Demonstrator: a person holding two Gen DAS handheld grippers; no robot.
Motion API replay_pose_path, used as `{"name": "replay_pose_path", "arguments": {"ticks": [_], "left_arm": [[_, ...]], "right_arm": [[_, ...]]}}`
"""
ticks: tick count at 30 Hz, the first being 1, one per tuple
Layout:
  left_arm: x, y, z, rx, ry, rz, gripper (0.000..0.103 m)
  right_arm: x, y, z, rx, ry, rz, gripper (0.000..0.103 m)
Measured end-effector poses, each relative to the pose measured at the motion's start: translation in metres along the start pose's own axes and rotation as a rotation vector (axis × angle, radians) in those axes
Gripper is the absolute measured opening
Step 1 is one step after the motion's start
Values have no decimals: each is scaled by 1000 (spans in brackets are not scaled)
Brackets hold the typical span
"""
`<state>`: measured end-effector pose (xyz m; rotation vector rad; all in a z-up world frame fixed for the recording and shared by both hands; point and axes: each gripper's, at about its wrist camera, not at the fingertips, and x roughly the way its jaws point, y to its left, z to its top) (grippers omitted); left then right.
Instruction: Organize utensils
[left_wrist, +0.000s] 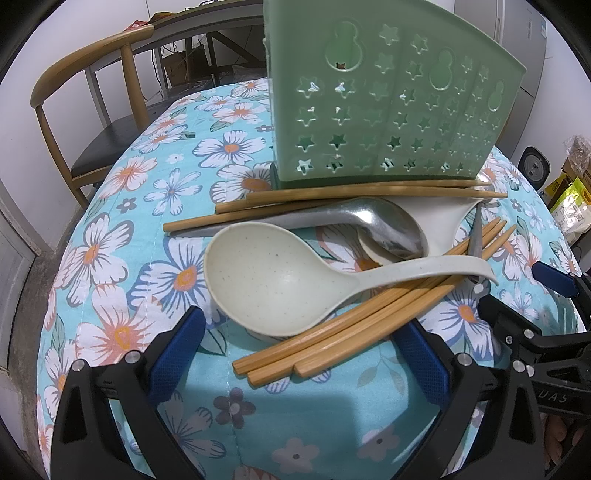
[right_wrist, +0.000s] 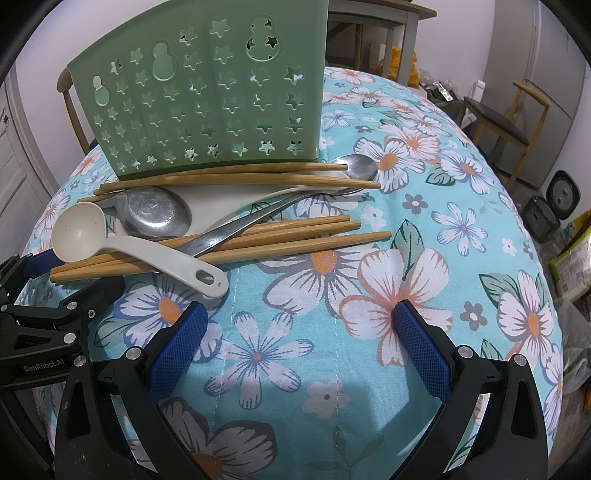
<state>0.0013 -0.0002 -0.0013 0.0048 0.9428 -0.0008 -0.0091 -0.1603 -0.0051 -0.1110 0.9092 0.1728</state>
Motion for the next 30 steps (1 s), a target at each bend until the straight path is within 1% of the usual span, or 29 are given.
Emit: {"name": "replay_pose_path", "arguments": {"ticks": [30], "left_arm": [[0, -1, 0, 2, 0, 4, 99]], "right_arm": [[0, 0, 0, 1, 0, 1, 97]]}}
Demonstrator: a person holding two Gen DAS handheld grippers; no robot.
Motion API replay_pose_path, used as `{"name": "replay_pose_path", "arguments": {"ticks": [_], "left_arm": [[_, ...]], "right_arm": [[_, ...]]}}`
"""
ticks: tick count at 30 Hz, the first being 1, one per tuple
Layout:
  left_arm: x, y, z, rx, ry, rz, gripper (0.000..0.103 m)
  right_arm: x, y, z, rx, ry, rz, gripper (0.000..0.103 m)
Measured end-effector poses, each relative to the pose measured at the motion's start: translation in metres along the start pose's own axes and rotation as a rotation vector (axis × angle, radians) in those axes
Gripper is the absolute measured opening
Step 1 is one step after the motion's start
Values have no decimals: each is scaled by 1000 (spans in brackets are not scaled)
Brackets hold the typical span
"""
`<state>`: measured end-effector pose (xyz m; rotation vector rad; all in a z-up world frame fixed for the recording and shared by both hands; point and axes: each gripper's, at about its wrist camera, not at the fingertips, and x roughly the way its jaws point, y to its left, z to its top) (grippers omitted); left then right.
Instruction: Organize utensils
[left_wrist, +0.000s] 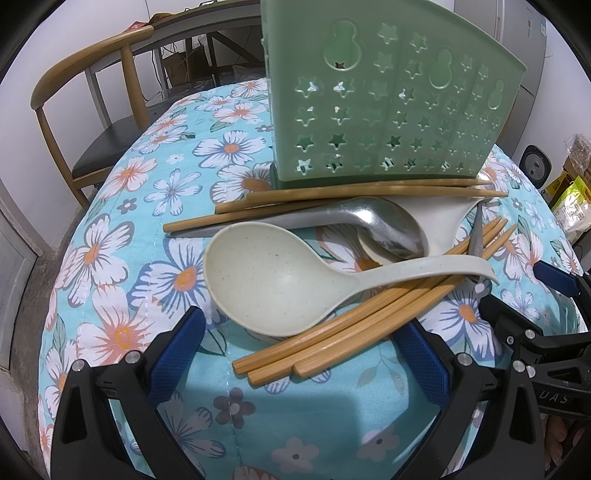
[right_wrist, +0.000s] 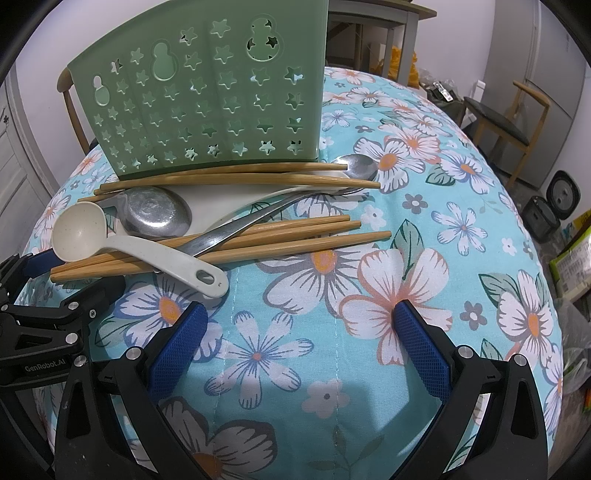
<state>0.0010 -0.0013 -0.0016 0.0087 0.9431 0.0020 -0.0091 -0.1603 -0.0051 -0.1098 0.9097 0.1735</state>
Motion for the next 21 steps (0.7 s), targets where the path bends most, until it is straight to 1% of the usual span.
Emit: {"name": "replay_pose_path", "arguments": {"ticks": [21], "left_arm": [[0, 0, 0, -1, 0, -1, 99]], "right_arm": [[0, 0, 0, 1, 0, 3, 97]]}}
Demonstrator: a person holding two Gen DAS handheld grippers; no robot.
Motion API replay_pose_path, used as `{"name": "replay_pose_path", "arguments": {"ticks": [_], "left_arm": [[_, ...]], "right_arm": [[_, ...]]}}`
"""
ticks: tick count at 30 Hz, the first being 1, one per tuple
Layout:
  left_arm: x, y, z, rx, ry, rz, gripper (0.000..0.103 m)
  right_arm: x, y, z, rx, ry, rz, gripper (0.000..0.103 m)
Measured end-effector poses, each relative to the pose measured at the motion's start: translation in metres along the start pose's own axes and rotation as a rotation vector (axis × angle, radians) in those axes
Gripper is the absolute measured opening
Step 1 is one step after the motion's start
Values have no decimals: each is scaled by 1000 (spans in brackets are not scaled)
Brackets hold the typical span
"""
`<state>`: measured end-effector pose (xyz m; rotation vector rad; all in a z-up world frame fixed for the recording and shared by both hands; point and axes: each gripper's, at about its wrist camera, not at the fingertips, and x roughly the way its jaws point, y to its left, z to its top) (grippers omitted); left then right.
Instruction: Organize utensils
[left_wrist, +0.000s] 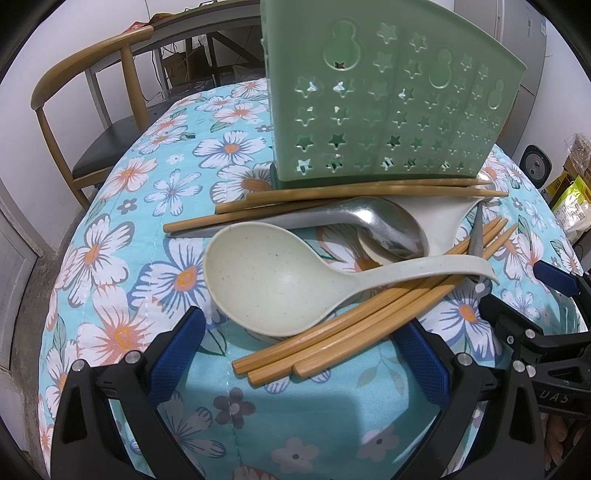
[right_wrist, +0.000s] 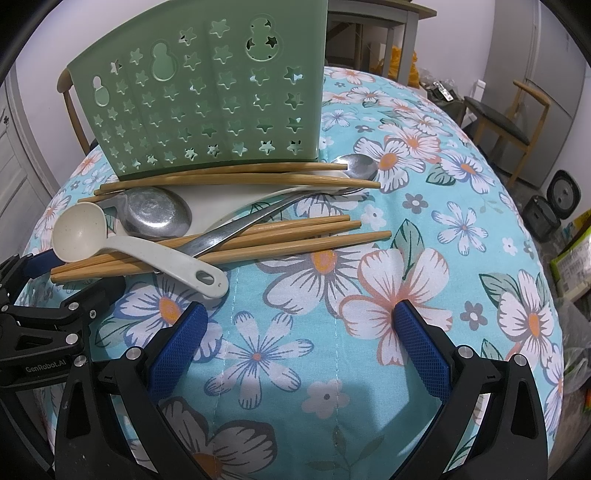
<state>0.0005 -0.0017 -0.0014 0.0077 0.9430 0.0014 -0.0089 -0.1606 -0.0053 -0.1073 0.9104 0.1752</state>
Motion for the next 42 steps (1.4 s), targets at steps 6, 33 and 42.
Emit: {"name": "replay_pose_path", "arguments": {"ticks": [6, 33, 42], "left_arm": [[0, 0, 0, 0, 0, 0, 99], [-48, 35, -7, -14, -66, -279, 68], [-17, 121, -14, -514, 11, -615, 66]], "right_arm": [[0, 0, 0, 0, 0, 0, 97], [-31, -29, 8, 72, -143, -18, 95], [-19, -63, 24, 209, -85, 12, 66]]}}
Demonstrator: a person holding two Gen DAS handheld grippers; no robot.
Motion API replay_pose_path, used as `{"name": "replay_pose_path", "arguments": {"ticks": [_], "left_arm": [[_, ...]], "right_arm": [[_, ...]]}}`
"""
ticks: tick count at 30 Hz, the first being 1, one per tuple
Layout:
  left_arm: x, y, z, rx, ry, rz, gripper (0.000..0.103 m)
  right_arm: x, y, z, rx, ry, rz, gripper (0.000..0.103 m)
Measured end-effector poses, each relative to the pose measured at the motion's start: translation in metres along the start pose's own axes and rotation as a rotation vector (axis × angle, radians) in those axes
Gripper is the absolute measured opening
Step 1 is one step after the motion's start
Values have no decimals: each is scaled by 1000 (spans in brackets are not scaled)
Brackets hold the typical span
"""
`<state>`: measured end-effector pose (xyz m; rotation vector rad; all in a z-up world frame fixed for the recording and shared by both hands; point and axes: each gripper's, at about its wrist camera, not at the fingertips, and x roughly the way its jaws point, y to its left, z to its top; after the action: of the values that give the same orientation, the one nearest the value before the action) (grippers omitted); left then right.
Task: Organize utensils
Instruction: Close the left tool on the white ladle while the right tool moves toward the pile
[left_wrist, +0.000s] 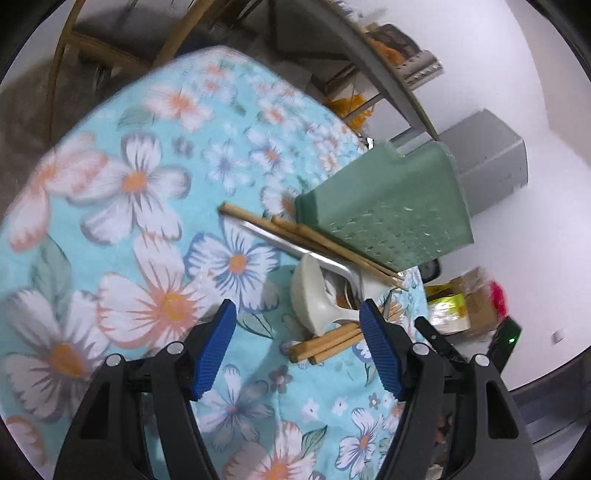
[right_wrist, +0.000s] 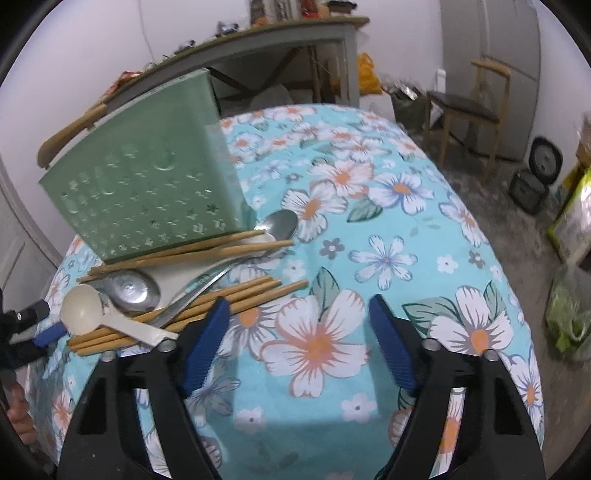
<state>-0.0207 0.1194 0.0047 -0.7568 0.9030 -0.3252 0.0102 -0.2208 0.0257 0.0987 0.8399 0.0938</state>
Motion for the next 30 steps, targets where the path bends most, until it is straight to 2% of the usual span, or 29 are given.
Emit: {"name": "replay_pose_path", "arguments": {"ticks": [4, 8, 9, 11, 13, 16, 20, 23, 26, 30], "left_arm": [[12, -4, 3, -14, -9, -62, 57], [25, 4, 6, -109, 4, -104, 38], [27, 4, 5, -120, 3, -102, 34], [31, 6, 6, -131, 9, -77, 9], [30, 7, 3, -125, 11, -22, 4], [14, 4, 3, -54, -28, 37, 4], [-21, 2, 9, 49, -154, 177, 5], [-49, 5, 9, 107, -242, 251, 5], [-71, 8, 9, 146, -311, 302, 5], [-89, 19, 12, 159, -345, 333, 5]], "right_arm": [[6, -6, 1, 66, 43, 37, 62], [3, -5, 4, 86, 38, 53, 62], [2, -4, 5, 86, 28, 44, 62], [1, -6, 7, 97, 14, 47, 62], [0, -8, 9, 115, 3, 48, 62], [2, -13, 12, 141, 12, 54, 62], [8, -18, 15, 194, 46, 86, 62], [10, -11, 17, 203, 58, 133, 62], [8, 13, 21, 101, 52, 104, 62], [0, 62, 17, -141, -3, 48, 62]]}}
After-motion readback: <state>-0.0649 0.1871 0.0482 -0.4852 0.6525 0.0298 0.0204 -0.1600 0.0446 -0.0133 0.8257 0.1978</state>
